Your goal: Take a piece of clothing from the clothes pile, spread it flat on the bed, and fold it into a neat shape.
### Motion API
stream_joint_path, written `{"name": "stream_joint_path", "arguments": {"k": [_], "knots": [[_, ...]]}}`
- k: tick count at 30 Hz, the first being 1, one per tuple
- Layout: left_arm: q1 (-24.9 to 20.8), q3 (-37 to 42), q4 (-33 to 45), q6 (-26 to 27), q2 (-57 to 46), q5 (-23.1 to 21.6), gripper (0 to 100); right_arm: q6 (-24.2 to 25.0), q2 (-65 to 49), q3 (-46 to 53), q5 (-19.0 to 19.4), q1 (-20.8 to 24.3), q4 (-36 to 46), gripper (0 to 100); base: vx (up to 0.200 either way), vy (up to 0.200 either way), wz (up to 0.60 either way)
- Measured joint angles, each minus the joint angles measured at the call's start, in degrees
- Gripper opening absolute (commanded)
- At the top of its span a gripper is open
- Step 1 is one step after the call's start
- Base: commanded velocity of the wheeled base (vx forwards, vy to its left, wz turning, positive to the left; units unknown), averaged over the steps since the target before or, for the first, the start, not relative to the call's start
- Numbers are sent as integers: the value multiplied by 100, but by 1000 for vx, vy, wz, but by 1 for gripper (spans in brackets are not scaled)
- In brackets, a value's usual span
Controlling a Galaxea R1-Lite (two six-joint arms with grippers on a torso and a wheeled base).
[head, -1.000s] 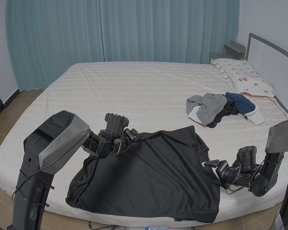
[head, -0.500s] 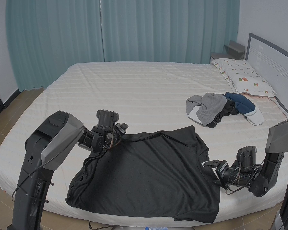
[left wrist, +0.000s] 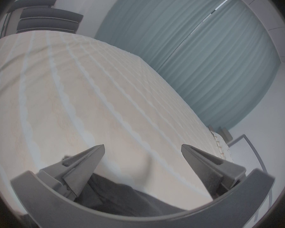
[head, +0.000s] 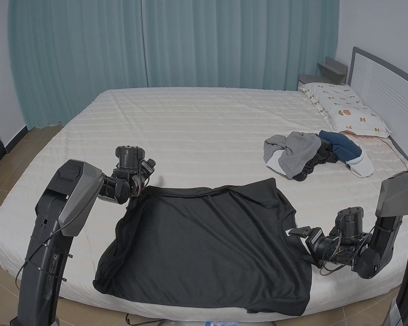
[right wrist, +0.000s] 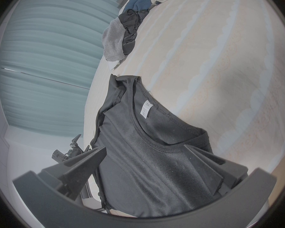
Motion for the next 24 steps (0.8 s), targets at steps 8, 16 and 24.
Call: {"name": "stream_joint_path", "arguments": {"k": [8,16,24], "knots": [[224,-219,-57,-167,94,145,100,0,0,2,0,-2,0,100,0,0,0],[419,111,296,-254,-133,11,100,0,0,9,0,-2,2,100,0,0,0],[445,686,563,-224,-507,-457,100,-5,0,11,-2,6,0,100,0,0,0]]}}
